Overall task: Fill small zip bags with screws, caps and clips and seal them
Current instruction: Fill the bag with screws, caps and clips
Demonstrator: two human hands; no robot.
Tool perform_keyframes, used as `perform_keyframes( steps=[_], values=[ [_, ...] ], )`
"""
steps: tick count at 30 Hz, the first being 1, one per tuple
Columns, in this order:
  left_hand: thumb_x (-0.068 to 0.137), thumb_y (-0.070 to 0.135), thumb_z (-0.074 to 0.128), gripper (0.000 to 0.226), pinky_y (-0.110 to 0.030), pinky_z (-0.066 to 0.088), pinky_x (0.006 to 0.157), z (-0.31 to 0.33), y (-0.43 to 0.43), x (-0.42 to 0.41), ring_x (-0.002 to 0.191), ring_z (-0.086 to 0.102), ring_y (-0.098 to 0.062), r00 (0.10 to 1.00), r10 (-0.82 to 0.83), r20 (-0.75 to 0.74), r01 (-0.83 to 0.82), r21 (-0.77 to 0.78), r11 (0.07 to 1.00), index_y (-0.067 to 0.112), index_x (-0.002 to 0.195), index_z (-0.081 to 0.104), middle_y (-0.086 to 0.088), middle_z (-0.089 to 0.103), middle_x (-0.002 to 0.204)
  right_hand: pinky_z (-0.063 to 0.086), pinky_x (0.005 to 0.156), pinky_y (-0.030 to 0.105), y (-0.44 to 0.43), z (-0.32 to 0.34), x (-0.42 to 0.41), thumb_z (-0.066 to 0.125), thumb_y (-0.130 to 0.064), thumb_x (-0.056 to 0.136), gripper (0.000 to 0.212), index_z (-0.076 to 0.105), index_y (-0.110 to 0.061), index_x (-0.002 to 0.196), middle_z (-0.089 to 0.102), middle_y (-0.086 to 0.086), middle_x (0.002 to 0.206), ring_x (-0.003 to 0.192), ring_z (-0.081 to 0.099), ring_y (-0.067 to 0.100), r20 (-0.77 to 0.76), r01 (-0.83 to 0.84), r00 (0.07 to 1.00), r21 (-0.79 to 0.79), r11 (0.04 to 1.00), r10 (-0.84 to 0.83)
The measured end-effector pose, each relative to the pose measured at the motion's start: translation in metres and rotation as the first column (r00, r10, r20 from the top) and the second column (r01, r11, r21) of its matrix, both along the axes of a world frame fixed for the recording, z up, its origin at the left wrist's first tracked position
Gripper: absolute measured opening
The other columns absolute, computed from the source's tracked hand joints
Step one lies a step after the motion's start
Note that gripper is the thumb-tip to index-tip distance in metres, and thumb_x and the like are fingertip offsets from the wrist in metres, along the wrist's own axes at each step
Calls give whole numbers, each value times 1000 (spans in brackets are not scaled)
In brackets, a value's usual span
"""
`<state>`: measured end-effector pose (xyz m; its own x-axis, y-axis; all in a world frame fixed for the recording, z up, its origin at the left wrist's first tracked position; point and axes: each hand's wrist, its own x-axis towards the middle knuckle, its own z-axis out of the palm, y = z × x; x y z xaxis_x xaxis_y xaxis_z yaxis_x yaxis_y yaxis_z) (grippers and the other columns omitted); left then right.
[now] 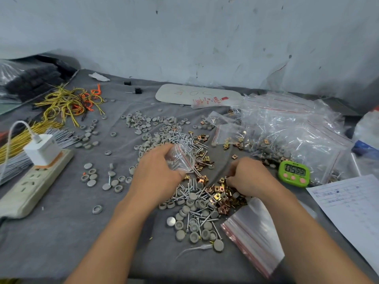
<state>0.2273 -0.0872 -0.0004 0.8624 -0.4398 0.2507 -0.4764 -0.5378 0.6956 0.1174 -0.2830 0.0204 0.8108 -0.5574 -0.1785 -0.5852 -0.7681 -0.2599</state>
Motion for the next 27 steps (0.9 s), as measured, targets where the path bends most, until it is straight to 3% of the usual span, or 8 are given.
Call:
perform_keyframes(
  steps=[4,8,10,15,18,23,25,27],
  values=[
    [76,34,83,45,-31,45,75,1,0,-1,88,54,5,1000,-14,-19,14,-7,1000,54,102,52,32,54,93,52,90,41,-1,-6,-2,68,-21,93,29,45,-31,77,60,-8,85,90,64,22,36,-67,997,-22,998,67],
    [75,32,83,47,-26,41,69,1,0,-2,87,52,9,1000,-22,-15,22,-6,1000,53,99,48,33,53,91,39,61,31,-10,-12,-7,65,-14,93,28,44,-20,77,51,-4,75,69,50,15,202,-36,979,34,999,29],
    [76,32,83,48,-22,38,66,2,0,-2,87,51,10,1000,-26,-13,26,-4,1000,53,101,48,33,53,92,32,55,28,-14,-14,-7,66,-11,92,26,45,-18,78,51,-3,75,65,45,12,295,-11,956,50,999,-4],
    [76,32,83,41,-15,34,63,2,1,-1,83,51,9,1000,-18,-20,18,3,1000,50,99,55,31,56,92,37,58,19,-21,-11,-9,69,-15,93,14,66,-29,91,63,-9,84,74,57,2,429,78,893,145,986,-134],
    [76,32,83,41,-14,33,64,1,1,0,84,50,10,1000,-21,-18,21,6,1000,50,96,53,30,56,91,50,63,25,-22,-10,-9,65,-11,96,22,70,-31,87,73,-2,81,69,67,9,422,71,893,219,973,-159],
    [77,32,82,45,-23,38,69,1,0,1,88,51,7,1000,-25,-16,26,17,1000,47,112,58,31,54,94,59,66,36,-17,-7,-7,56,-4,99,32,68,-28,82,66,-2,64,56,62,14,400,33,903,292,956,-154],
    [77,32,82,44,-26,40,72,1,0,0,89,53,5,999,-27,-17,27,21,999,46,112,59,30,55,95,53,54,24,-14,-6,-7,58,-4,96,28,69,-25,82,67,-3,57,49,60,9,410,30,898,310,950,-162],
    [77,31,82,41,-21,38,67,1,0,-1,88,52,8,999,-32,-16,33,19,999,48,105,56,30,56,94,42,44,14,-11,-5,-8,65,-7,87,20,71,-24,78,67,-2,51,40,54,2,418,51,889,316,947,-187]
  ],
)
